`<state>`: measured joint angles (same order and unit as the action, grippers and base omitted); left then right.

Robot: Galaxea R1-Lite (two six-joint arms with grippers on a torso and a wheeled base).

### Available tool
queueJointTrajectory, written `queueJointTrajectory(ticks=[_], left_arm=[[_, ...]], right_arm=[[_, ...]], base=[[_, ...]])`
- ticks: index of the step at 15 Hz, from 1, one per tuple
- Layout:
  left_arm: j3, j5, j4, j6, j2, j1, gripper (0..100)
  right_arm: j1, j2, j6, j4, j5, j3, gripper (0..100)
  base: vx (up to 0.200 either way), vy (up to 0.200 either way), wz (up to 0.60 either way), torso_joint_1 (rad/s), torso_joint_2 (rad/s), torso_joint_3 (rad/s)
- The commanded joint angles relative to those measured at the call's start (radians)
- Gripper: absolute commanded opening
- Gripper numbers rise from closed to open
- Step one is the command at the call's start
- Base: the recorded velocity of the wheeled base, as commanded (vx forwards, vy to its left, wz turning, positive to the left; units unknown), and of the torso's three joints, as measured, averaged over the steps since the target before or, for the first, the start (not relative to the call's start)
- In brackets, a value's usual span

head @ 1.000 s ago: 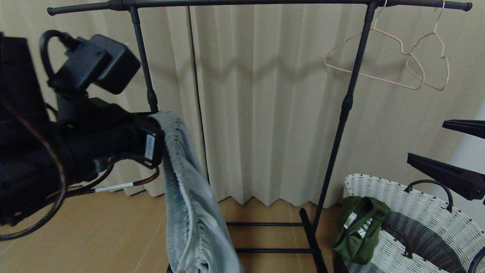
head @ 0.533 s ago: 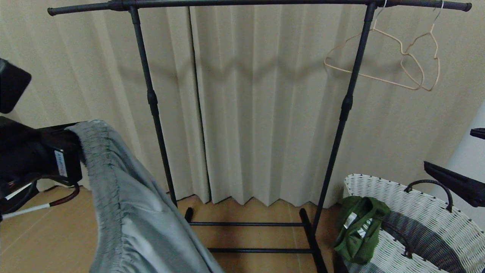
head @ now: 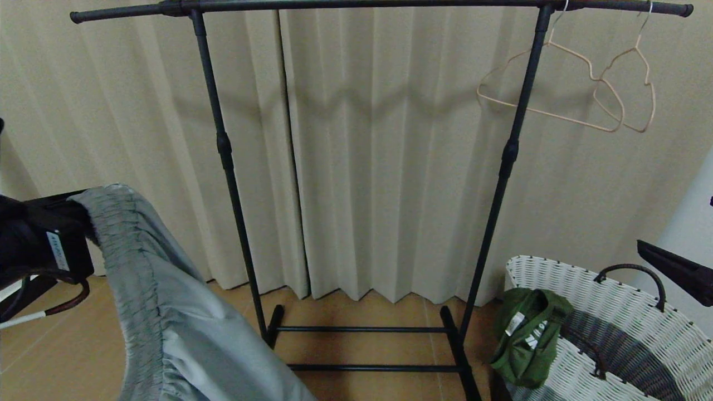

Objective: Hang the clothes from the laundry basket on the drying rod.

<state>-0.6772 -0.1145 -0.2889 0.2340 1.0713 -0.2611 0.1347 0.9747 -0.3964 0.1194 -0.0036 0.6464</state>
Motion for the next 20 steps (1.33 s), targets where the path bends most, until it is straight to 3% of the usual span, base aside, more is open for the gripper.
queueJointTrajectory(ticks=[1, 6, 8, 10, 13, 20], left_arm=[[0.034, -0.002, -0.006, -0.015, -0.007, 0.000, 0], [0.151, 0.053, -0.104, -0.058, -0.036, 0.005, 0], [0.251, 0.119, -0.138, -0.059, -0.100, 0.003, 0], [0.297, 0.202, -0.202, -0.124, -0.113, 0.037, 0], [0.288, 0.237, -0.274, -0.134, -0.079, 0.121, 0], [0.314, 0.237, -0.297, -0.127, -0.100, 0.121, 0]], right_arm=[[-0.001, -0.001, 0.004, 0.000, 0.001, -0.005, 100], [-0.001, -0.011, 0.025, 0.000, -0.001, -0.005, 100], [-0.001, -0.011, 0.027, 0.000, -0.001, -0.004, 100], [-0.001, -0.011, 0.027, 0.000, -0.001, 0.002, 100], [-0.009, -0.011, 0.027, 0.000, -0.001, 0.007, 100], [-0.058, 0.012, 0.047, -0.001, 0.002, -0.005, 100]], base=[[0.000, 0.000, 0.00, 0.000, 0.00, 0.000], [0.000, 0.000, 0.00, 0.000, 0.00, 0.000], [0.000, 0.000, 0.00, 0.000, 0.00, 0.000], [0.000, 0.000, 0.00, 0.000, 0.00, 0.000], [0.000, 0.000, 0.00, 0.015, -0.12, -0.088], [0.000, 0.000, 0.00, 0.101, -0.40, -0.309]])
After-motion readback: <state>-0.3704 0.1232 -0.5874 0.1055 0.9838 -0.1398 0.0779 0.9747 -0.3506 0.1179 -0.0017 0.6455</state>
